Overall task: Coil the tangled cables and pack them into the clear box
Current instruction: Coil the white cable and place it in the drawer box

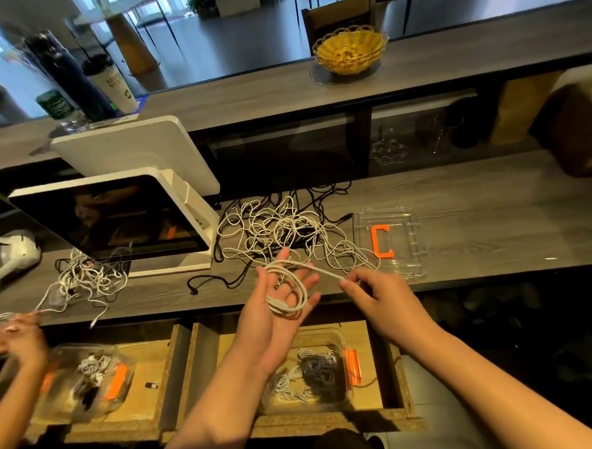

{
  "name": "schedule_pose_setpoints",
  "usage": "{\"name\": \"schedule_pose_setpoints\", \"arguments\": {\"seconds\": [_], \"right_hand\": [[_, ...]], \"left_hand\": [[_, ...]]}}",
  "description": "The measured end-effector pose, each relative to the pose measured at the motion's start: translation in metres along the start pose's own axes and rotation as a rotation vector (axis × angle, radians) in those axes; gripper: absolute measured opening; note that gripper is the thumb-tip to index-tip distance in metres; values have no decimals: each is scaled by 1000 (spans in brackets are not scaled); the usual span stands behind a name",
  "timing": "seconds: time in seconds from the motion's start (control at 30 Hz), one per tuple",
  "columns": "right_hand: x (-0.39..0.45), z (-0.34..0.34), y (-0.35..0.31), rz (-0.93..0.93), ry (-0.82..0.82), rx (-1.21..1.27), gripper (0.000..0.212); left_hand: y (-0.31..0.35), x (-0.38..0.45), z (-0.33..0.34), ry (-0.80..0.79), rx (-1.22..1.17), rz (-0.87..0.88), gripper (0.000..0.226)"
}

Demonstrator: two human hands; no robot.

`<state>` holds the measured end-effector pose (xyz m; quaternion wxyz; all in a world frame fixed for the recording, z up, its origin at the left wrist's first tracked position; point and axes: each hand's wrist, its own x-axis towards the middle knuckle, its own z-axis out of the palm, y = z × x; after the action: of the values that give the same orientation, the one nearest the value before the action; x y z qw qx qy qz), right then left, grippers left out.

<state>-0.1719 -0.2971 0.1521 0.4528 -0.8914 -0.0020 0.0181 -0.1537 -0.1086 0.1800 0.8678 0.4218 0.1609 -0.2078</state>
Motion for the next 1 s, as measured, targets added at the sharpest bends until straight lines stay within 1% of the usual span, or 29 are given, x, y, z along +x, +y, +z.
{"name": "schedule_pose_setpoints", "arguments": {"seconds": [0.1,0.27,0.4,0.57,0.67,0.73,0.87,1.0], "right_hand": [[-6,3,-2,3,-29,-38,19],[-11,8,-12,-20,-107,-84,23],[-16,12,-12,-20,-145,-114,26],[-26,23,-18,-45,-207,-108,28],[-37,31,-24,-110,-287,-98,30],[-42,35,-26,-145,-318,-133,34],[-40,34,-33,-199,-334,-208,35],[-40,27,-39,-224,-350,-191,25]], "left_hand": [[1,5,2,45,-79,14,48],[-8,18,5,208,-191,48,45],[-9,25,3,272,-314,98,39],[-11,28,-2,309,-258,128,38],[-13,27,-2,348,-159,170,38],[-16,24,-1,370,-40,214,35],[-24,20,0,353,334,309,33],[-34,13,-1,272,671,262,33]]}}
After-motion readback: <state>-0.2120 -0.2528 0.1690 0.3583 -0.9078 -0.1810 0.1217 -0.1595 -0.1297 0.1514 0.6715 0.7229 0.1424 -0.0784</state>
